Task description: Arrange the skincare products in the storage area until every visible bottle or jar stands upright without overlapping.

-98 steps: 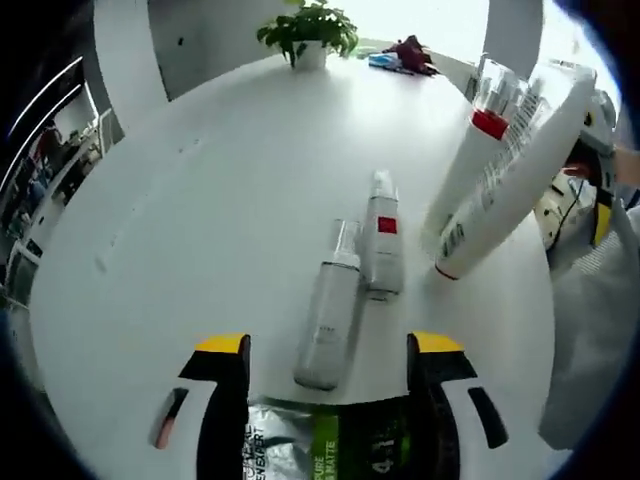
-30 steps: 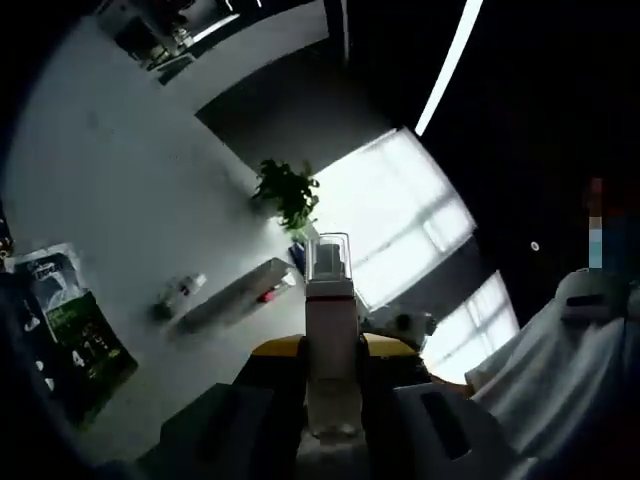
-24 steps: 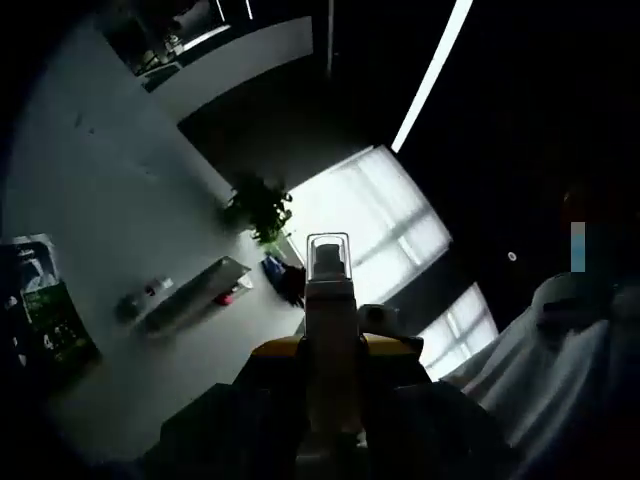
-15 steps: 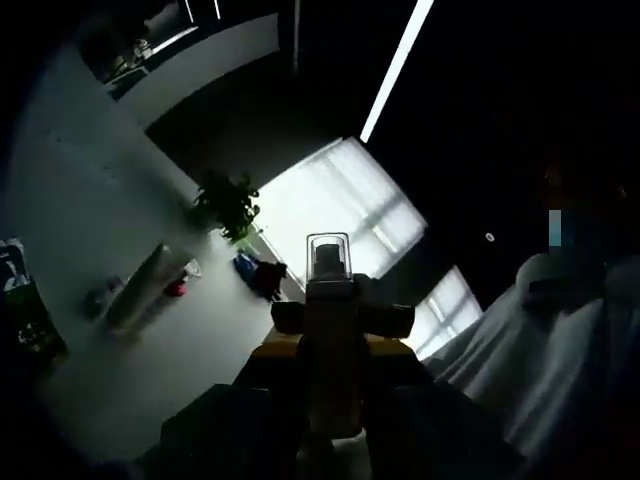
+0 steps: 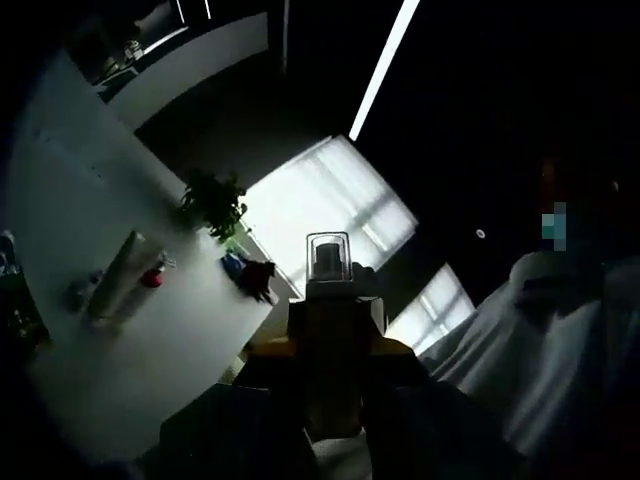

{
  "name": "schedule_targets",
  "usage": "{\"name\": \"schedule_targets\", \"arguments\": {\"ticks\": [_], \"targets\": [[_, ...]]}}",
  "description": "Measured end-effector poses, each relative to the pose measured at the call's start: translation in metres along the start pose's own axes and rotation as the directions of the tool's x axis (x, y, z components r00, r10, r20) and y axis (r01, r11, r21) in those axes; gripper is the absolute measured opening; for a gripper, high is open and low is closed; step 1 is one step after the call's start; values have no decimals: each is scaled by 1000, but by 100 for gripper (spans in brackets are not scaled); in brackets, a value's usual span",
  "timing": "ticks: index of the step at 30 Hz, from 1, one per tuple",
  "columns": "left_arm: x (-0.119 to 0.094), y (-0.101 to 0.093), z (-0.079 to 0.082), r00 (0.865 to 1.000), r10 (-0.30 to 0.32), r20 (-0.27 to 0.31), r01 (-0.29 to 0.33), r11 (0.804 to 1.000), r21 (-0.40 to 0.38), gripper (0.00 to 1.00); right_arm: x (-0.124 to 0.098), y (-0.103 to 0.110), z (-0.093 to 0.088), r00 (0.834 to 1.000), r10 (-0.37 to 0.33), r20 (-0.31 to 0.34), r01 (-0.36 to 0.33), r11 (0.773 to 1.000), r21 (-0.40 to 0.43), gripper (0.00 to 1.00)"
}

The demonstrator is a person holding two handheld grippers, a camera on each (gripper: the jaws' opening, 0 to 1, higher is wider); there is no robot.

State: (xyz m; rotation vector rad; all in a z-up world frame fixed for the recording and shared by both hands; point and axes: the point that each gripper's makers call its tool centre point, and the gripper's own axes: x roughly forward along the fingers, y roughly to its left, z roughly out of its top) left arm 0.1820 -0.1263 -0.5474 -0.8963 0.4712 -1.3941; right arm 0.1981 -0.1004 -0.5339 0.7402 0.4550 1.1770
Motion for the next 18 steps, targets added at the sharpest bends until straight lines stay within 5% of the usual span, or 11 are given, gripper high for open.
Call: {"name": "schedule_targets", "arguments": {"ticks": [4,8,12,15,17,18], "targets": [[1,-4,4,1000,24,0,-24,1000,14,20,-2,0,6,999,-46,19,46,999,-12,19],[1,8,4,975,217,-43,-209,969,135,18,-7,-13,11,987,-161,15,162,985,-67,19],[4,18,4,908,418,-42,-382,863,330,19,-9,-24,18,961,-274,41,277,955,-106,19],[2,26,11,837,547,25,-497,739,454,21,-11,-33,23,928,-365,78,373,917,-144,19],[3,27,12,806,589,49,-528,680,509,20,-12,-38,26,907,-405,119,418,901,-117,19],[2,29,12,777,627,63,-559,640,526,20,-12,-40,27,905,-406,126,418,902,-103,19]]}}
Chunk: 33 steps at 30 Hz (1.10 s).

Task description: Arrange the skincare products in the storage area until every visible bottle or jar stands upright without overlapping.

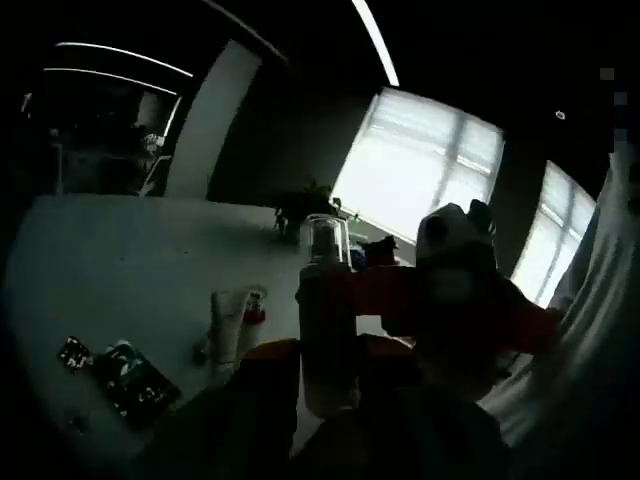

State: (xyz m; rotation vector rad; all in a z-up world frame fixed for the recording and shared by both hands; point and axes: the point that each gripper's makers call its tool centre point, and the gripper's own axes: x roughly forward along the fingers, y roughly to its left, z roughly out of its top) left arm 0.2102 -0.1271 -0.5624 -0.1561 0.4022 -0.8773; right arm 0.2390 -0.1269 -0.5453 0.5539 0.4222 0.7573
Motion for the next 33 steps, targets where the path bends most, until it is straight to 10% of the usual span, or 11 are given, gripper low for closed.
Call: {"name": "schedule_targets", "arguments": {"ticks": [7,17,24,33], "targets": [[2,8,-5,978,207,-5,-204,969,137,19,1,3,-1,996,-71,49,74,996,-57,20],[-6,3,0,993,114,13,-114,993,32,17,-4,17,1,998,0,59,6,995,-95,20],[-16,-16,11,989,-124,80,131,988,-86,17,-15,38,8,974,225,-4,-225,969,-106,23],[-32,-51,25,911,-395,117,404,912,-67,17,-42,76,22,883,446,-146,-470,838,-277,23]]}}
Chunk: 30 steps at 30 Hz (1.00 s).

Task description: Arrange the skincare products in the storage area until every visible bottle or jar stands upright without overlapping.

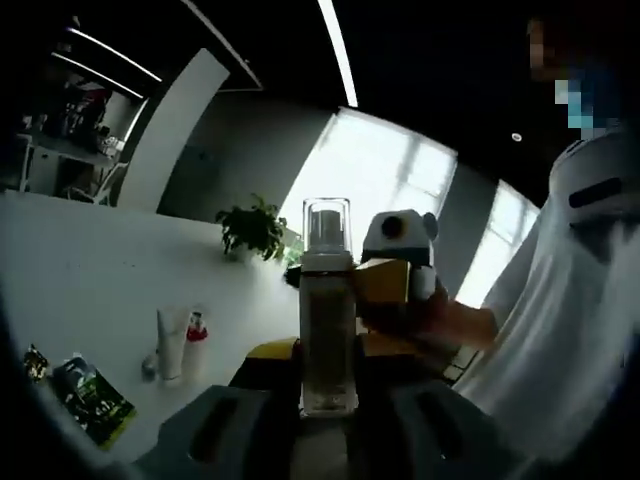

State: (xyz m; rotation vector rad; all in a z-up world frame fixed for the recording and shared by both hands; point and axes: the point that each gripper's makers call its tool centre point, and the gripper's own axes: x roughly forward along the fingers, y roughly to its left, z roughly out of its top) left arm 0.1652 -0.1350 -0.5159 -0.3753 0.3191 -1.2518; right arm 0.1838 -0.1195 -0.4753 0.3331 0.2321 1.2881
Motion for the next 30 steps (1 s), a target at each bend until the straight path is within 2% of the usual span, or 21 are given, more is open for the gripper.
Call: {"name": "schedule_targets", "arguments": {"ticks": [5,7,9,10,11,14,19,21,24,25,30], "targets": [[3,-13,-4,996,-89,-23,90,995,44,17,-2,11,4,996,87,-30,-89,994,-59,21],[4,-17,-4,993,-116,-16,117,992,50,17,-3,17,5,993,113,-43,-116,989,-88,21],[5,-26,-8,983,-182,-23,184,981,69,17,-5,27,2,983,167,-72,-175,978,-118,20],[6,-27,-10,981,-194,-28,196,978,72,17,-5,28,0,982,171,-84,-181,974,-137,20],[8,-26,-13,981,-190,-39,193,977,87,17,-5,29,-2,978,183,-97,-196,969,-152,19],[13,-21,-22,979,-188,-74,196,972,130,17,-7,22,-12,975,153,-160,-187,957,-222,19],[19,-15,-28,981,-167,-102,182,971,158,17,-10,18,-17,974,136,-181,-183,945,-270,19],[23,-9,-30,984,-143,-110,161,971,175,17,-12,15,-20,973,123,-194,-179,936,-303,19],[26,9,-41,984,-71,-161,104,973,206,17,-13,6,-31,966,81,-245,-171,911,-375,19],[28,12,-44,982,-59,-178,98,971,219,17,-13,4,-35,964,73,-257,-172,904,-391,19],[35,25,-66,965,-12,-263,82,963,256,17,-12,-5,-56,954,48,-297,-169,903,-395,18]]}}
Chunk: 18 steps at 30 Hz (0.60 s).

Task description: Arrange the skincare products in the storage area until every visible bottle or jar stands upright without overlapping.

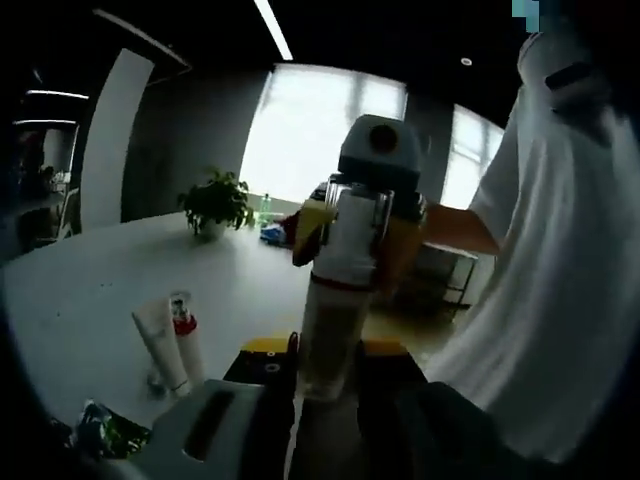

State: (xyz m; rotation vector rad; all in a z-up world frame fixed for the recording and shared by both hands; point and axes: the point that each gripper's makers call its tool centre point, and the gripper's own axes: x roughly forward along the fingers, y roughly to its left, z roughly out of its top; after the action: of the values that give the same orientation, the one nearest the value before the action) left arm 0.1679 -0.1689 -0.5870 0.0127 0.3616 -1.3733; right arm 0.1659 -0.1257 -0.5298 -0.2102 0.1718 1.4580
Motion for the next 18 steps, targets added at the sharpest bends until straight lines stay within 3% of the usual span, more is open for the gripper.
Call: {"name": "schedule_targets", "arguments": {"ticks": [11,18], "targets": [[14,22,-29,993,31,-112,-28,999,33,17,3,-19,-38,998,-43,-38,45,998,44,19],[24,39,-56,980,37,-198,-25,998,60,17,7,-30,-68,993,-73,-92,80,994,78,19]]}}
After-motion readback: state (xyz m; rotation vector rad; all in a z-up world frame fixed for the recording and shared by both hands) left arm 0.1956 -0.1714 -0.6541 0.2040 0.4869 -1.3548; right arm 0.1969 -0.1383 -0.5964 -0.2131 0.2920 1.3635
